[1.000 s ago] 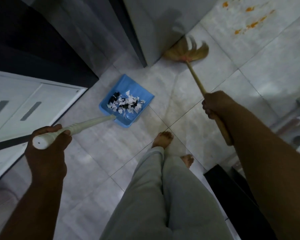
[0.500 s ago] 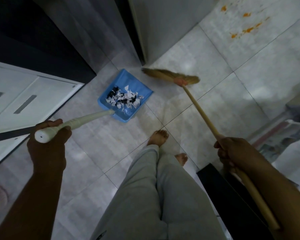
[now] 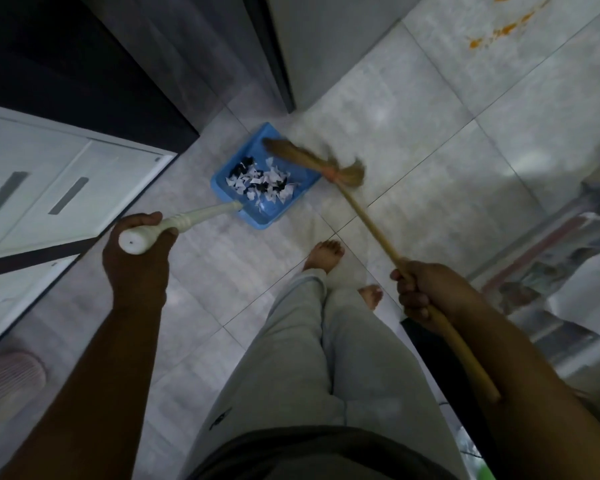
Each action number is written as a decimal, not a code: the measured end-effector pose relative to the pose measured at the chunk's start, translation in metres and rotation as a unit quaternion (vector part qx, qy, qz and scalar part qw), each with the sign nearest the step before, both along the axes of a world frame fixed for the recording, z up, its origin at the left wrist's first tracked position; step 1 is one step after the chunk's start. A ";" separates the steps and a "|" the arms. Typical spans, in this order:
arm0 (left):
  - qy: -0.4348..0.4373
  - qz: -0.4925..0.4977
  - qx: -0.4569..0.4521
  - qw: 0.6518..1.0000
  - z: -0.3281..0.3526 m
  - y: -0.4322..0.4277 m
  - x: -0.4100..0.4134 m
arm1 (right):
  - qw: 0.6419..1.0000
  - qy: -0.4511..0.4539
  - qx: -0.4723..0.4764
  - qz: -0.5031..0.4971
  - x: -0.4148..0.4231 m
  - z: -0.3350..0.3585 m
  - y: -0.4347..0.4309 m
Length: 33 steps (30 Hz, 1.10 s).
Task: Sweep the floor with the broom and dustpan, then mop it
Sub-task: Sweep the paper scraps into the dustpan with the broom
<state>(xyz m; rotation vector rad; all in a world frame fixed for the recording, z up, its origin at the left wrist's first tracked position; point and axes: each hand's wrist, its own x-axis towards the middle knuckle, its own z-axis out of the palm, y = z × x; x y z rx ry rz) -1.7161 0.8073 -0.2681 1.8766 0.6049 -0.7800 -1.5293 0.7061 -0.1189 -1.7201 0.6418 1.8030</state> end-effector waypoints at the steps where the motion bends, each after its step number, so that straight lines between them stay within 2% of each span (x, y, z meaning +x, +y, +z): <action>1: -0.017 0.113 0.026 0.993 0.021 0.014 -0.028 | 1.000 0.009 0.007 -0.003 -0.006 0.010 -0.008; 2: -0.015 0.245 0.037 0.969 0.050 0.034 -0.054 | 1.000 0.016 0.012 -0.008 -0.009 0.022 -0.016; 3: -0.023 0.363 0.047 0.930 0.074 0.061 -0.079 | 1.000 0.020 0.015 -0.013 -0.010 0.033 -0.025; 4: 0.023 0.458 0.113 0.882 0.103 0.093 -0.098 | 1.000 0.022 0.015 -0.016 -0.009 0.045 -0.034; 5: 0.032 0.558 0.169 0.812 0.129 0.117 -0.113 | 1.000 0.020 0.013 -0.015 -0.006 0.057 -0.044; 6: -0.006 0.607 0.215 0.765 0.153 0.132 -0.124 | 1.000 0.015 0.010 -0.010 -0.001 0.069 -0.053; 7: -0.046 0.630 0.225 0.742 0.169 0.136 -0.124 | 1.000 0.013 0.006 -0.005 0.005 0.082 -0.061; 8: -0.069 0.635 0.209 0.741 0.180 0.136 -0.116 | 1.000 0.014 0.003 -0.006 0.011 0.093 -0.068; 11: -0.092 0.601 0.177 0.774 0.198 0.125 -0.093 | 0.998 0.015 0.003 -0.062 0.024 0.123 -0.087; 16: -0.105 0.548 0.161 0.814 0.231 0.126 -0.070 | 0.989 -0.037 -0.008 -0.140 0.028 0.163 -0.100; 19: -0.130 0.522 0.126 0.834 0.255 0.127 -0.038 | 0.974 -0.074 0.007 -0.214 0.033 0.188 -0.106; 24: -0.171 0.445 0.099 0.874 0.287 0.126 0.024 | 0.940 -0.088 0.026 -0.328 0.050 0.209 -0.106; 28: -0.222 0.403 0.095 0.883 0.307 0.131 0.106 | 0.930 -0.120 0.026 -0.347 0.086 0.222 -0.110; 33: -0.228 0.390 0.072 0.889 0.315 0.127 0.208 | 0.907 -0.131 0.053 -0.398 0.152 0.222 -0.119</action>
